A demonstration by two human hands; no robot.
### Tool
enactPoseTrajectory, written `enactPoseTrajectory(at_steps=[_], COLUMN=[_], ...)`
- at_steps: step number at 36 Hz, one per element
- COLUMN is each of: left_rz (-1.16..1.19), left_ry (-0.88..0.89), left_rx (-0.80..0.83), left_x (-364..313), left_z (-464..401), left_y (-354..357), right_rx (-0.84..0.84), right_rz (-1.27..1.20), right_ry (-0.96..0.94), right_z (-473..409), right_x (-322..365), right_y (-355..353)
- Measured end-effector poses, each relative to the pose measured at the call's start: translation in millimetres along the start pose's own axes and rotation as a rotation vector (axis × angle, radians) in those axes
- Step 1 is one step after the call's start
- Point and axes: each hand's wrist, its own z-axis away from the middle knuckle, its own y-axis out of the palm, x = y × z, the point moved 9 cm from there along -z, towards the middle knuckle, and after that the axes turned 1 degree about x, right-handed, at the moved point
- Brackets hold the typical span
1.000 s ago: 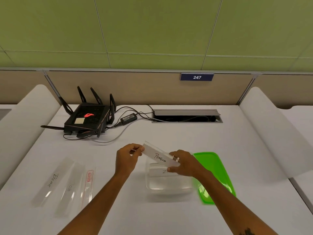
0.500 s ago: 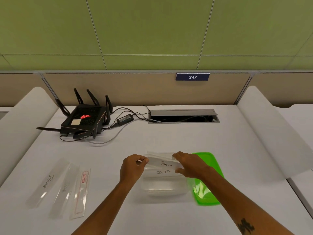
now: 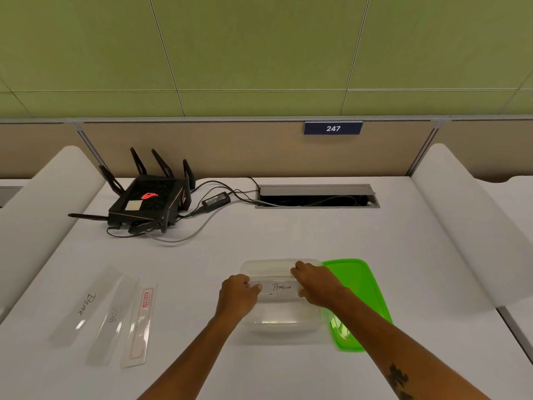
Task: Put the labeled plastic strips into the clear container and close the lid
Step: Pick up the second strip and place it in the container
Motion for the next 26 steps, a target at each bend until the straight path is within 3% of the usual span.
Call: enactPoseTrajectory(at_steps=[26], left_rz=[-0.069], left_ry=[-0.05], left_rx=[0.111], left_x=[2.1], left_z=[-5.3], left_y=[30.1], right_rx=[0.058], right_rz=[0.046], right_ry=[0.045], right_z=[-6.6], right_x=[12.2], right_y=[16.5])
